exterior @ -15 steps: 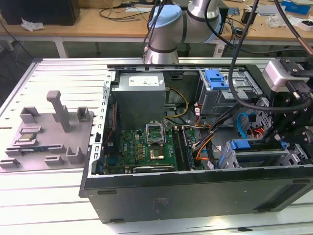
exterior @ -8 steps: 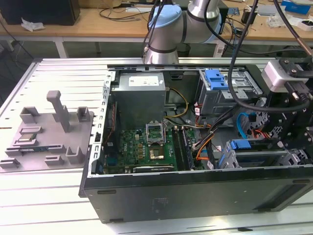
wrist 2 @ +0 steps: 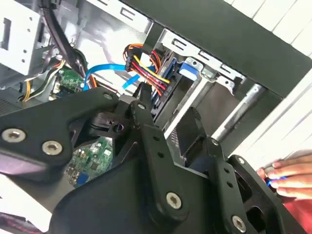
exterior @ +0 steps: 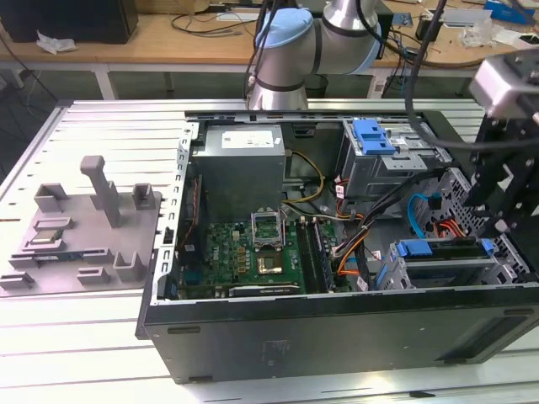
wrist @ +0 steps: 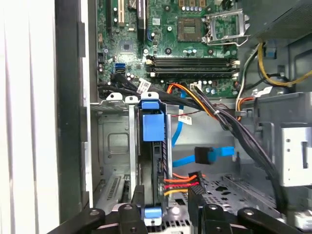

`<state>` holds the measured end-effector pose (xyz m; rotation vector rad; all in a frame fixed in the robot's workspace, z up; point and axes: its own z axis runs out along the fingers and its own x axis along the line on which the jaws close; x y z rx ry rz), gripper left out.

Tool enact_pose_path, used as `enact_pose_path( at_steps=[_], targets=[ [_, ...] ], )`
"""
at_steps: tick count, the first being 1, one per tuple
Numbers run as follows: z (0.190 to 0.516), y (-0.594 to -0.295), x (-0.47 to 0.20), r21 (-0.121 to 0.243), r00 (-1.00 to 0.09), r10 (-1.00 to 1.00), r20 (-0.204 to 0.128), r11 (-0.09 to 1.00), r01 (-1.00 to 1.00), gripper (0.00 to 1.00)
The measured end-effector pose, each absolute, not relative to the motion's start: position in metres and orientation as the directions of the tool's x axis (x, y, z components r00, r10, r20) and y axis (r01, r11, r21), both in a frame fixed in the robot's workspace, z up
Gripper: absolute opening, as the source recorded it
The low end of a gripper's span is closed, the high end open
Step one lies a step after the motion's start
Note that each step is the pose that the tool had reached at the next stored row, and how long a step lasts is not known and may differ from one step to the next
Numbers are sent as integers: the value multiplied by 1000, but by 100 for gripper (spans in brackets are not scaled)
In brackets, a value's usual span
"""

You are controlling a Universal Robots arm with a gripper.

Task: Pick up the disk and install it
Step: 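Insert the first disk wire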

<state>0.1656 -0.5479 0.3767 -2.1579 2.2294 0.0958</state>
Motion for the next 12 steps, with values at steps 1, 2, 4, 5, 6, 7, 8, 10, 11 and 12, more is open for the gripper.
enact_pose_path(
  at_steps=[1, 2, 4, 5, 6, 7, 8, 10, 11, 12],
  targets=[
    [383, -548, 165, 16, -33, -997, -70, 32, -999, 48],
    [387, -547, 165, 14, -33, -997, -70, 32, -999, 48],
    [390, -546, 163, 9, -33, -997, -70, 32, -999, 48],
    [390, -546, 163, 8, -33, -997, -70, 32, -999, 48],
    [391, -545, 163, 6, -32, -997, -70, 32, -999, 48],
    [392, -543, 163, 4, -32, -997, -70, 32, -999, 48],
    [393, -541, 163, 2, -32, -997, -70, 32, -999, 48],
    [394, -536, 163, -1, -32, -997, -70, 32, -999, 48],
    [394, -534, 162, -1, -32, -997, -69, 32, -999, 48],
    [394, -533, 162, -2, -32, -997, -69, 32, -999, 48]
  ],
)
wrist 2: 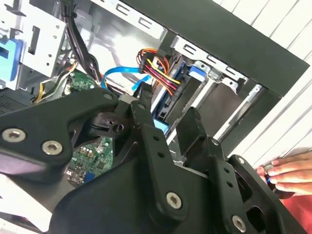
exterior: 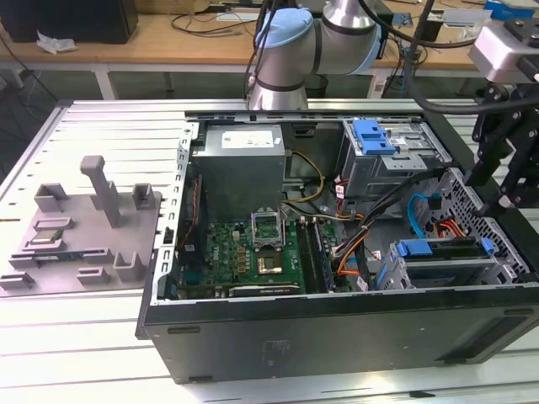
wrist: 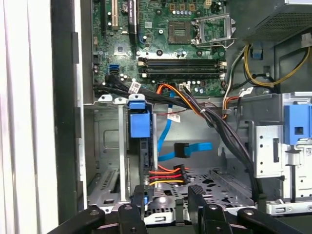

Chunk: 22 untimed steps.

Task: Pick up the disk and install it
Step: 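Insert the first disk wire, then insert the second disk wire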

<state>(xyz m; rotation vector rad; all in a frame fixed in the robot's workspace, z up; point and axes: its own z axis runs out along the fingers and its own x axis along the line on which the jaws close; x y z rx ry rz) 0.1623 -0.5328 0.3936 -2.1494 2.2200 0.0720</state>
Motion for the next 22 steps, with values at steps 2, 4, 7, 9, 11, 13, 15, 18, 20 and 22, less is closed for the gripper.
enact_pose_path(
  at_steps=[2, 4, 7, 9, 11, 13, 15, 18, 20, 22],
  targets=[
    [394, -532, 162, -2, -32, -997, -68, 32, -999, 48],
    [394, -532, 162, -2, -32, -997, -68, 32, -999, 48],
    [394, -531, 162, -2, -32, -997, -68, 32, -999, 48],
    [394, -531, 162, -2, -32, -997, -68, 32, -999, 48],
    [394, -531, 162, -2, -32, -997, -68, 32, -999, 48],
    [394, -531, 162, -2, -32, -997, -68, 32, -999, 48],
    [394, -531, 162, -2, -32, -997, -68, 32, -999, 48],
    [394, -530, 162, -2, -32, -997, -66, 32, -999, 48],
    [394, -525, 162, -3, -32, -998, -50, 32, -999, 48],
    [394, -521, 162, -3, -32, -999, -39, 32, -999, 48]
  ],
)
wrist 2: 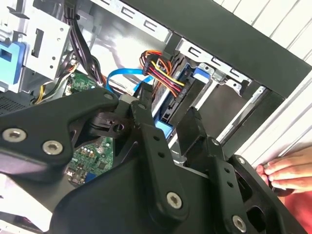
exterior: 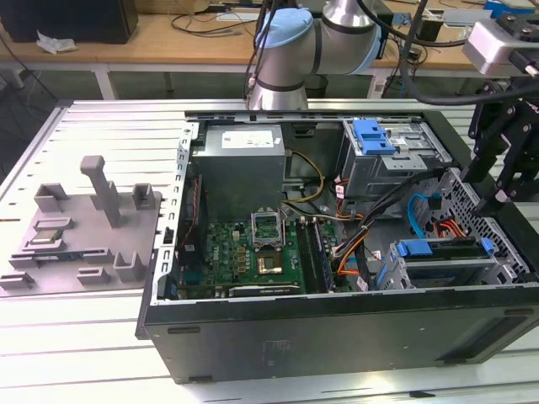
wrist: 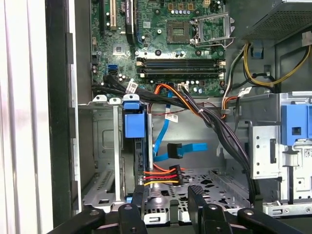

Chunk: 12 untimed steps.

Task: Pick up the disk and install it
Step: 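Insert the second disk wire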

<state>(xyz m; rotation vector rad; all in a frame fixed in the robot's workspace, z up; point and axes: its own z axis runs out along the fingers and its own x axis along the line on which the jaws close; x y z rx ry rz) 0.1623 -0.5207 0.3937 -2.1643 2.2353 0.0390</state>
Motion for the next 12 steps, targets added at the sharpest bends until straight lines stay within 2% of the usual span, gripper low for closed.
enact_pose_path(
  at_steps=[5, 7, 12],
  targets=[
    [394, -509, 162, -4, -32, -999, -7, 32, -999, 48],
    [394, -504, 161, -5, -32, -999, 24, 32, -999, 48],
    [394, -496, 158, -6, -32, -997, 66, 32, -999, 48]
  ],
)
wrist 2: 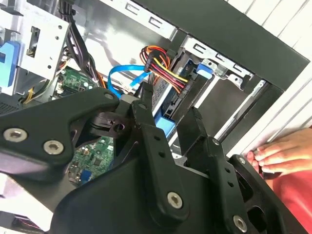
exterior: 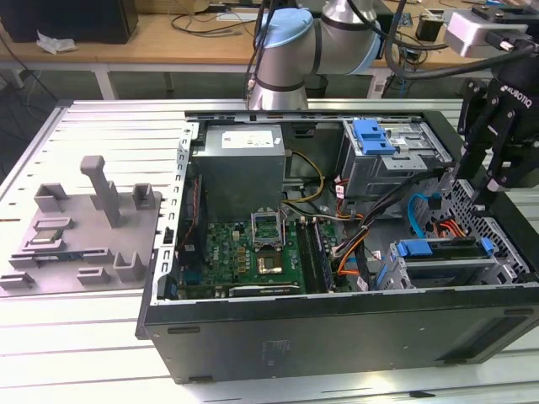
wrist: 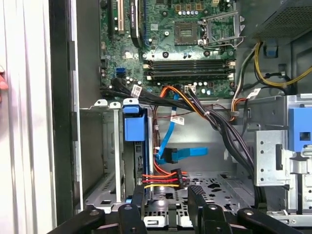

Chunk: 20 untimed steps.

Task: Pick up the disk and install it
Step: 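Insert the second disk wire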

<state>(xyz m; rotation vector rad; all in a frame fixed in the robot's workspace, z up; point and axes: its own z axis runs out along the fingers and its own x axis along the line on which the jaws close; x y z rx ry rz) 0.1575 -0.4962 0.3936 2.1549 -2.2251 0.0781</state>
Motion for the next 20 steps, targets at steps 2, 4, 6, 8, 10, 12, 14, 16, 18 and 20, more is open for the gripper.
enact_pose_path(
  at_steps=[2, 4, 6, 8, 10, 12, 14, 16, 18, 20],
  targets=[
    [394, -493, 157, -6, -32, -997, 73, 32, -999, 48],
    [394, -488, 156, -7, -32, -996, 82, 32, -999, 48],
    [393, -484, 155, -8, -32, -994, 106, 32, -999, 48],
    [393, -480, 154, -9, -32, -990, 136, 31, -999, 48],
    [393, -477, 153, -9, -32, -986, 163, 31, -999, 48],
    [393, -474, 151, -10, -32, -982, 184, 31, -999, 48],
    [392, -469, 148, -11, -32, -978, 208, 31, -999, 48],
    [391, -464, 146, -11, -32, -973, 230, 30, -999, 48],
    [391, -460, 143, -12, -32, -967, 252, 30, -999, 48],
    [390, -455, 138, -13, -32, -961, 276, 30, -999, 48]
  ],
)
